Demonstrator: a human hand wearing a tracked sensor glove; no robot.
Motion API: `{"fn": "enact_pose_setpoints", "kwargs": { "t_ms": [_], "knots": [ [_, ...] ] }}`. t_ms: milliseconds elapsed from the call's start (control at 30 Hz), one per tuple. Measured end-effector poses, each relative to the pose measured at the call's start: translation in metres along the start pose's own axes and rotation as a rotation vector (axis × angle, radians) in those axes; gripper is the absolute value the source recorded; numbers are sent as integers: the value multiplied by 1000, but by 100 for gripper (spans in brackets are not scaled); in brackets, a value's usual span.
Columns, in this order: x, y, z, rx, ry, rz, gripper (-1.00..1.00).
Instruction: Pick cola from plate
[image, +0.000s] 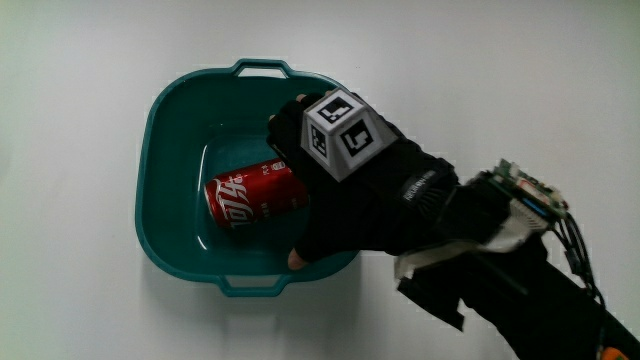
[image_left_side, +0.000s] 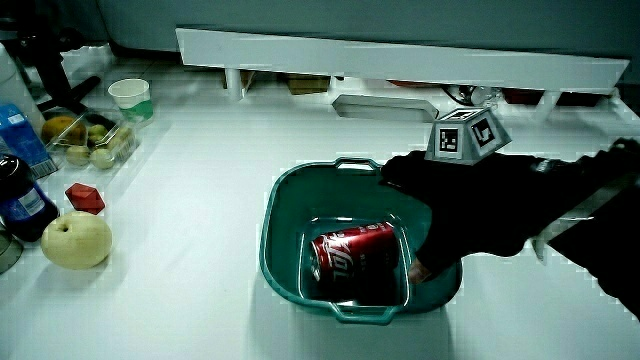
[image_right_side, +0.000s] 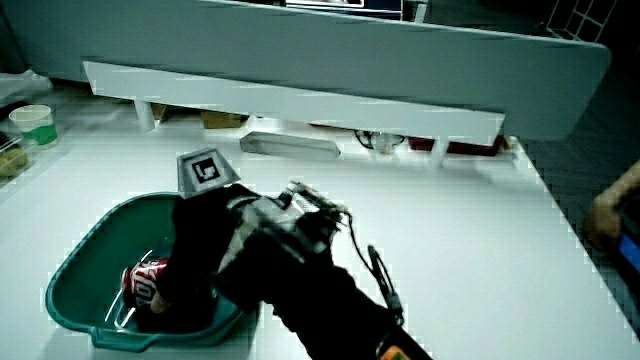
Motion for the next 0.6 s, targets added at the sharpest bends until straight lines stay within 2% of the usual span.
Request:
{"fn": "enact_pose_setpoints", "kwargs": {
  "t_ms": [33, 67, 133, 200, 233, 267, 300, 500, 567, 600],
  "knots": [
    [-2, 1, 2, 40, -7, -15, 0],
    [-4, 9, -3, -31, 5, 18, 0],
    [-9, 13, -3, -11, 0, 29, 0],
    [-11, 20, -6, -22, 9, 36, 0],
    [-12, 25, -9, -46, 2, 26, 0],
    [-14, 26, -8, -28, -7, 16, 0],
    [-15, 32, -12, -56, -6, 22, 0],
    [-23, 45, -14, -57, -18, 17, 0],
    [-25, 49, -16, -65, -7, 34, 0],
    [-26, 53, -18, -72, -15, 21, 0]
  ]
}}
